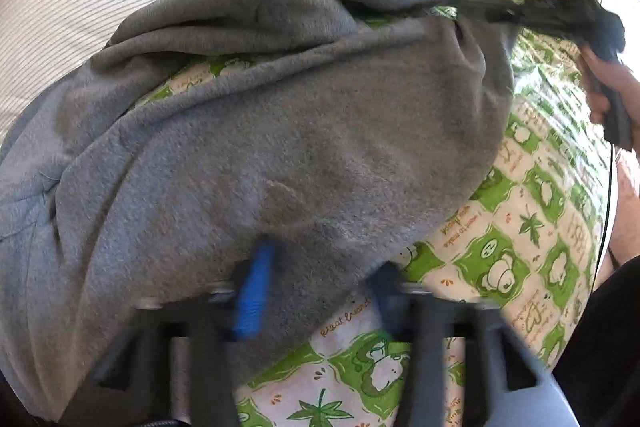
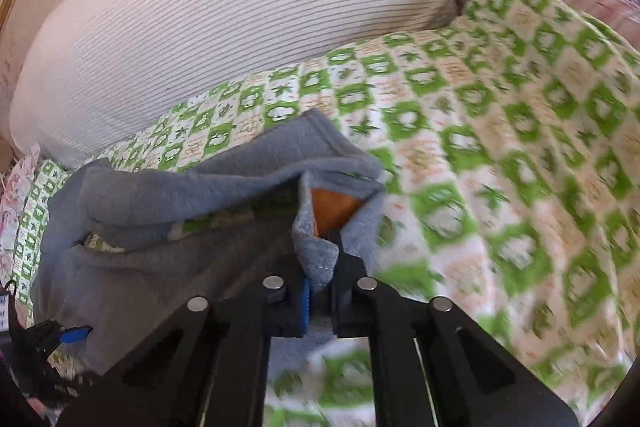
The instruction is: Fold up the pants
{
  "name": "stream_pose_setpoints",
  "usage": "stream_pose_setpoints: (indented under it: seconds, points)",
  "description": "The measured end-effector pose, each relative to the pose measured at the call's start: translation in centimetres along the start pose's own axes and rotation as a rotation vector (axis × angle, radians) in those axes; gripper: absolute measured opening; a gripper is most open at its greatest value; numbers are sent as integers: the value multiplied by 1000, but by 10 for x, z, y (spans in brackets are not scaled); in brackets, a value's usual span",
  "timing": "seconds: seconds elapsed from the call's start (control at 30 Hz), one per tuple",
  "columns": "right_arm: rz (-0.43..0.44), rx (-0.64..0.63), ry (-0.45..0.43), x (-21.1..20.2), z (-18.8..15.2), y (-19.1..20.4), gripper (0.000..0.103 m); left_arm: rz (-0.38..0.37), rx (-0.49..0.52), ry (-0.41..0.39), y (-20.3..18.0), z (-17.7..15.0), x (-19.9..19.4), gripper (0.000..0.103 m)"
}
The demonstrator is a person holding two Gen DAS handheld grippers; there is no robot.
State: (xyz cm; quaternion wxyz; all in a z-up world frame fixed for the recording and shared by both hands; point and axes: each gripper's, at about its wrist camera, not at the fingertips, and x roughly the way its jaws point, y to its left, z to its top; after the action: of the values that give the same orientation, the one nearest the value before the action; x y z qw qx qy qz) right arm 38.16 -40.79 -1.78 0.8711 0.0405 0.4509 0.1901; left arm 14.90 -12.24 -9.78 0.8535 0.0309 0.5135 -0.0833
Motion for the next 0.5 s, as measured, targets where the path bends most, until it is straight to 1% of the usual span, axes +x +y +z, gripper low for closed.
stream_pose_setpoints:
  seconds: [0.03,0.07,0.13,0.17,0.2,0.23,0.27,0.3,0.33,0.37,0.4,0.43,0.47,0.5]
  points:
    - [-2,7,-7,-9,-4,-5,7,-14,-3,-1,2,2,-3,16]
    - [-13,16,-14,-19,-8,-11,7,-26,-5,-3,3,4,-4,7]
    - [-18,35,-18,-42,-17,-26,7,-94,-21,-16,5,9,-18,6]
    - [-24,42,-17,-50,-19,-32,7,-117,-23,-24,5,10,-22,6]
    - [-38,47,-17,-60,-23,-39,7,-165,-17,-40,2,12,-31,7]
    - [-62,52,-17,-68,-27,-46,7,-179,-4,-38,-1,11,-34,7]
    - [-74,58,-12,-71,-28,-52,7,-181,22,-18,-8,11,-31,7]
    - [-79,74,19,-70,-34,-60,7,-165,35,-5,-12,7,-26,8]
    - [-90,78,51,-66,-36,-64,13,-158,38,10,-13,5,-21,9]
    - [-129,74,87,-59,-41,-66,31,-157,38,29,-11,3,-15,13]
    - [-171,70,105,-57,-43,-67,40,-161,31,42,-10,0,-13,19]
    - [-207,62,116,-57,-47,-67,53,-164,25,35,-7,-1,-17,23]
    - [-209,58,107,-59,-48,-65,57,-163,26,23,-6,-2,-23,34]
    - [-205,57,87,-65,-48,-63,57,-157,28,14,-4,-2,-28,46]
